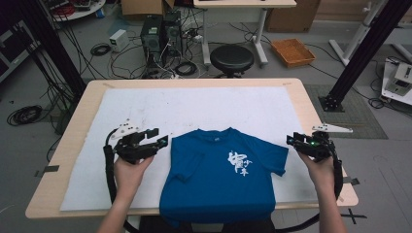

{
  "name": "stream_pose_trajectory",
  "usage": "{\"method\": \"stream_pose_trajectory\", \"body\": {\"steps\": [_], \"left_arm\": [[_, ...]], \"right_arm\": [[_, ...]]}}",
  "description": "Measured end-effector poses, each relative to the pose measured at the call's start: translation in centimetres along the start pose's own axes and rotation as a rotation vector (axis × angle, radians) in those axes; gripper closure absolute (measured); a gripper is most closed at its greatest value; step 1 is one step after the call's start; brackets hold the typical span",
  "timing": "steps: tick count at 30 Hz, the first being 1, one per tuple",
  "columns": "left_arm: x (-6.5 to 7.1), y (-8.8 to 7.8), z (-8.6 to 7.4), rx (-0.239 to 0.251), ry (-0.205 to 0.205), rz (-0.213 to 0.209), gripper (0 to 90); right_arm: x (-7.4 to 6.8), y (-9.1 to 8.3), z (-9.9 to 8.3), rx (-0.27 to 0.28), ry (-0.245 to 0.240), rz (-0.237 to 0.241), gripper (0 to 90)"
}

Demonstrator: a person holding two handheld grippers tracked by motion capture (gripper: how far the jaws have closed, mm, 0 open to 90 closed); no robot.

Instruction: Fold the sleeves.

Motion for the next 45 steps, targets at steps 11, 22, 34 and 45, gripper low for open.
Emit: {"method": "stream_pose_trajectory", "body": {"steps": [11,22,34,45], "left_arm": [[-3.5,-2.1,-0.9,0.003,-0.006,0.119,44.8],[-3.3,-1.6,-1.1,-0.011,-0.008,0.091,44.8],[-3.3,-1.6,-0.8,-0.004,-0.03,0.053,44.8],[-2.5,-0.7,-0.6,-0.034,-0.021,-0.01,44.8]], "right_arm": [[0.9,2.1,-2.2,-0.142,0.029,-0.029,70.2],[0.7,2.7,-2.7,-0.185,0.003,-0.031,89.0],[-4.1,0.9,1.1,-0.125,-0.065,0.028,89.6],[-12.5,2.4,3.6,-0.142,-0.192,0.011,89.6]]}}
Point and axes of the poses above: each handheld gripper's, and its own axes: y roughly forward along the jaws, z roughly out of its top, x roughly to its right, the point moved 3 cm from there along y, roughly forward along the jaws, and after that the axes turned 1 degree about z, right-handed, at the moved point
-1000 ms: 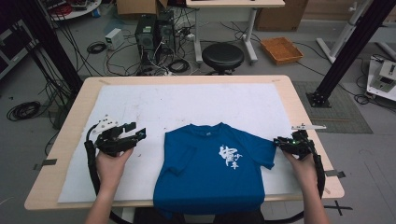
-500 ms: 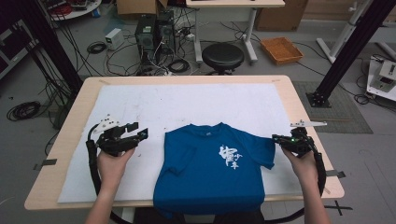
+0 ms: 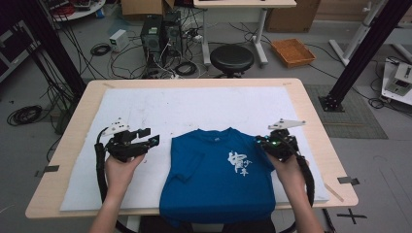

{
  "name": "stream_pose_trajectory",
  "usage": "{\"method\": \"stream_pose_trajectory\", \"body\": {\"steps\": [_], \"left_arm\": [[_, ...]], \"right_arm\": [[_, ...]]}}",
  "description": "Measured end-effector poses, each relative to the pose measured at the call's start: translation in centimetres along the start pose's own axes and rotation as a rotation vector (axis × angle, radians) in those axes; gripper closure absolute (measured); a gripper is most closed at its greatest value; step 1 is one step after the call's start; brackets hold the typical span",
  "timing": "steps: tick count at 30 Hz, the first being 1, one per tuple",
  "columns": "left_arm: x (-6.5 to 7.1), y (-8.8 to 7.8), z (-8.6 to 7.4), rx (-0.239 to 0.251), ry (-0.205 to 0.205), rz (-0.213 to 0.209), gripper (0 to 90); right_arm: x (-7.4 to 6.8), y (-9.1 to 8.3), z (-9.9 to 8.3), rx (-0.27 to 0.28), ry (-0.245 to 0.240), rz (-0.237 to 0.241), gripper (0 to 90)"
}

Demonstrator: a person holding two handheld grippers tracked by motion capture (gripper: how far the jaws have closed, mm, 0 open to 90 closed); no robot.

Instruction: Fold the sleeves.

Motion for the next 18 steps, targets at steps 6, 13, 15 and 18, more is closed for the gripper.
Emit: {"method": "stream_pose_trajectory", "body": {"steps": [6,13,15,18], "left_arm": [[0.4,0.7,-0.2,-0.03,0.001,-0.02,44.8],[0.6,1.2,-0.4,-0.05,0.01,-0.028,44.8],[0.6,1.2,-0.5,-0.048,0.008,-0.027,44.8],[0.5,1.3,-0.5,-0.047,0.003,-0.017,44.8]], "right_arm": [[-3.8,2.4,1.2,-0.037,-0.073,0.017,89.4],[-5.3,3.6,1.6,0.018,-0.106,0.107,75.8],[-4.5,3.1,1.6,0.046,-0.09,0.105,74.4],[-2.7,2.1,1.3,0.088,-0.063,0.08,70.7]]}}
Point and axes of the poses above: each handheld gripper's, and its own axes: y roughly forward along the jaws, z roughly out of its top, x roughly to its right, the point moved 3 cm from there along y, roughly forward along the jaws, and after that the axes turned 1 degree about z, right-handed, at the moved point
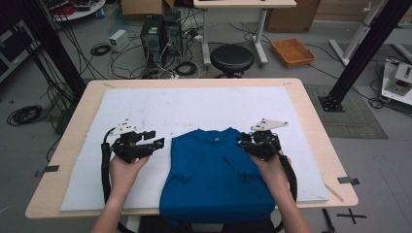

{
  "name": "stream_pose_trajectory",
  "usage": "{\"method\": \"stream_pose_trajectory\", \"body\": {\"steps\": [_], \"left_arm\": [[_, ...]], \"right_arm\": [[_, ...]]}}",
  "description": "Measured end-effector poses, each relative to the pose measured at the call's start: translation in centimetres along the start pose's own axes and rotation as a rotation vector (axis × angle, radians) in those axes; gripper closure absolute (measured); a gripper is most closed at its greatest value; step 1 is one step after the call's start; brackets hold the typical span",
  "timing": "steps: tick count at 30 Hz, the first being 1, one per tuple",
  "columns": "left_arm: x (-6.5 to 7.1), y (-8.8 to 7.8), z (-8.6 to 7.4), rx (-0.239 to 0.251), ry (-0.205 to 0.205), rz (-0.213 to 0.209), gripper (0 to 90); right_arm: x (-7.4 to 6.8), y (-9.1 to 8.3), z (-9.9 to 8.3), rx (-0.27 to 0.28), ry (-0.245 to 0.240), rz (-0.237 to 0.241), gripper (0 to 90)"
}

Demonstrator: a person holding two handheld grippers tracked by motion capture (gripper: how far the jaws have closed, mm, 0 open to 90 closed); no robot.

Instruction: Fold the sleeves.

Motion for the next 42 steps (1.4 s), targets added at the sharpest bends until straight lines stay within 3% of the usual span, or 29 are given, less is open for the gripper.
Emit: {"method": "stream_pose_trajectory", "body": {"steps": [1,2,8,11,15,22,26,42], "left_arm": [[0.0,0.0,0.0,0.0,0.0,0.0,44.8],[0.0,0.1,0.0,-0.003,0.003,0.002,44.4],[0.0,0.3,-0.1,-0.003,0.013,0.014,43.6],[0.0,0.5,-0.3,-0.01,0.017,0.03,42.8],[0.1,0.6,-0.4,-0.004,0.026,0.037,41.5],[0.3,0.8,-0.3,0.005,0.056,0.071,39.1],[0.5,0.5,-0.3,0.018,0.072,0.094,38.2],[0.8,0.3,-0.4,0.023,0.098,0.131,36.0]], "right_arm": [[0.0,0.0,0.0,0.0,0.0,0.0,70.7],[1.4,-0.7,-0.4,0.028,0.028,-0.031,64.6],[4.9,-2.3,-1.7,0.092,0.094,-0.08,52.2],[6.3,-3.0,-2.2,0.12,0.14,-0.081,43.9],[7.6,-3.5,-2.9,0.14,0.174,-0.085,40.0],[8.2,-3.6,-3.2,0.147,0.175,-0.083,37.2],[8.7,-3.7,-3.3,0.143,0.2,-0.103,30.9],[8.7,-4.1,-3.0,0.158,0.186,-0.101,30.4]]}}
Point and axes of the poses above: each handheld gripper's, and its own axes: y roughly forward along the jaws, z roughly out of its top, x roughly to its right, the point moved 3 cm from there along y, roughly forward along the jaws, and after that the axes turned 1 degree about z, right-handed, at the moved point
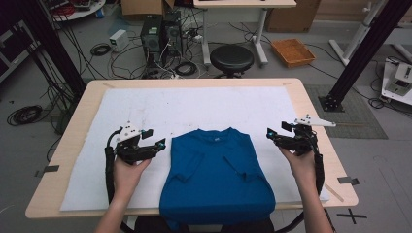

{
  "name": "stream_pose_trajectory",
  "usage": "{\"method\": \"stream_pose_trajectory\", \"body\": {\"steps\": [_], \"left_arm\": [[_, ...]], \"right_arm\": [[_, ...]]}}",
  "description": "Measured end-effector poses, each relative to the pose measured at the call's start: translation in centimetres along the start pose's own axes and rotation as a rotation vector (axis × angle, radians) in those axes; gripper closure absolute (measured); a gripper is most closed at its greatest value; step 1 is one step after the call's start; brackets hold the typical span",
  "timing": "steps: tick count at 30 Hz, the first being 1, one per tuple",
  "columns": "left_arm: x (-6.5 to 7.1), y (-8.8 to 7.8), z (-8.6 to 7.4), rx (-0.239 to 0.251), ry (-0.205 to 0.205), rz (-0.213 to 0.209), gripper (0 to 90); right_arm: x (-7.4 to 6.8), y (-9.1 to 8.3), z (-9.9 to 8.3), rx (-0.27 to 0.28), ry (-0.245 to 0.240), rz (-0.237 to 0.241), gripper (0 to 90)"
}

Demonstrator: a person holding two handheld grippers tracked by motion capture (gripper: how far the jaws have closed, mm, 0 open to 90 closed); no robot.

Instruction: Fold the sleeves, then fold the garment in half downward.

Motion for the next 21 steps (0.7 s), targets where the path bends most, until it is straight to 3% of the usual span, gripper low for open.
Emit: {"method": "stream_pose_trajectory", "body": {"steps": [13,18,21], "left_arm": [[0.4,0.6,-0.1,-0.015,0.001,-0.014,36.0],[0.5,1.5,0.0,-0.035,-0.015,-0.012,36.1],[0.5,2.4,0.0,-0.05,-0.047,-0.019,36.2]], "right_arm": [[0.0,0.7,-0.4,-0.02,0.006,0.004,32.4],[-0.1,1.6,-0.9,-0.046,-0.002,0.01,41.0],[-0.3,2.5,-1.3,-0.078,0.0,0.027,47.8]]}}
Point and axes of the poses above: each handheld gripper's, and its own axes: y roughly forward along the jaws, z roughly out of its top, x roughly to its right, the point moved 3 cm from there along y, roughly forward along the jaws, and after that the axes turned 1 degree about z, right-handed, at the moved point
